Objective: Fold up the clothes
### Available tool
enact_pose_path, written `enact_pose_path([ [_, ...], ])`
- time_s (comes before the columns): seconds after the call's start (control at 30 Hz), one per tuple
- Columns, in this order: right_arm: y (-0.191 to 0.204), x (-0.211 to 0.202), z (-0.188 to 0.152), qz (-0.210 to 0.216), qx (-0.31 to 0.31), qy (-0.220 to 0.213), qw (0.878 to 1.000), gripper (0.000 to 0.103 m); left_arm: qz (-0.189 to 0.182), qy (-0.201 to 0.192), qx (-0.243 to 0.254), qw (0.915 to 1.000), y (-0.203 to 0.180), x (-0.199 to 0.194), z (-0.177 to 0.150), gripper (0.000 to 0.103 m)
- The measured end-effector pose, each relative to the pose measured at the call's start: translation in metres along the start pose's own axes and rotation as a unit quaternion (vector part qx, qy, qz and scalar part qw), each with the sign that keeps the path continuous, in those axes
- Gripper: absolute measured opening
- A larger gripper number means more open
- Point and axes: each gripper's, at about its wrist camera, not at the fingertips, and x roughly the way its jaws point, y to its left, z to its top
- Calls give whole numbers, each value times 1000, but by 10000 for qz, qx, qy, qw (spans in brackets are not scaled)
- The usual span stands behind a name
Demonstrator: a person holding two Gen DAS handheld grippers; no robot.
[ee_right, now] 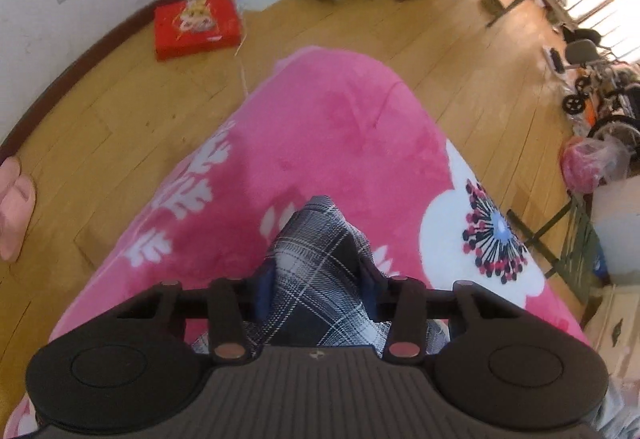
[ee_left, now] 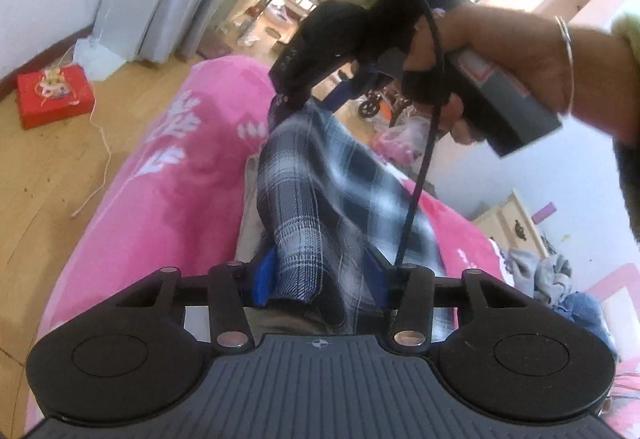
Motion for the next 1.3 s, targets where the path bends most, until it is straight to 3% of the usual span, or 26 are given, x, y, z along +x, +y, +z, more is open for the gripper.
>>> enact_pose_path([
  [0.1,0,5,-6,-60,152,-461,9988,60,140,155,-174,9996,12,7,-3,48],
  [0.2,-16,-8,-14,123,303,-1179,9925,61,104,213,-353,9991,22,8,-5,51],
  [0.37,-79,-57,-39,690,1062,-2403,9624,62,-99,210,-679,9974,32,-3,-9,58],
  [0.43,-108,-78,-57,1153,1155,-2615,9513,58,-156,230,-738,9969,35,-5,-10,54],
  [0.57,-132,-99,-109,1791,441,-2664,9461,55,-145,196,-832,9962,38,-7,-8,40],
  [0.63,-138,-96,-135,1961,129,-2599,9454,51,-69,212,-842,9962,36,-5,-7,17],
  [0.7,-144,-89,-159,2021,-18,-2652,9428,48,55,254,-804,9964,32,-6,-8,11],
  [0.8,-156,-80,-187,1911,54,-2837,9397,43,392,422,-685,9960,25,-8,-6,9],
  [0.9,-188,-69,-208,1593,477,-3057,9375,40,746,498,-479,9948,14,-15,-4,16],
  [1.0,-215,-62,-227,1445,650,-3203,9340,38,1165,224,-601,9911,2,-37,-5,45],
  [1.17,-223,-66,-241,1825,-47,-3492,9191,38,1794,-494,-443,9815,-35,-69,-7,47],
  [1.3,-186,-51,-226,2093,-1381,-3436,9050,35,1631,-246,406,9855,-87,-28,-6,47],
])
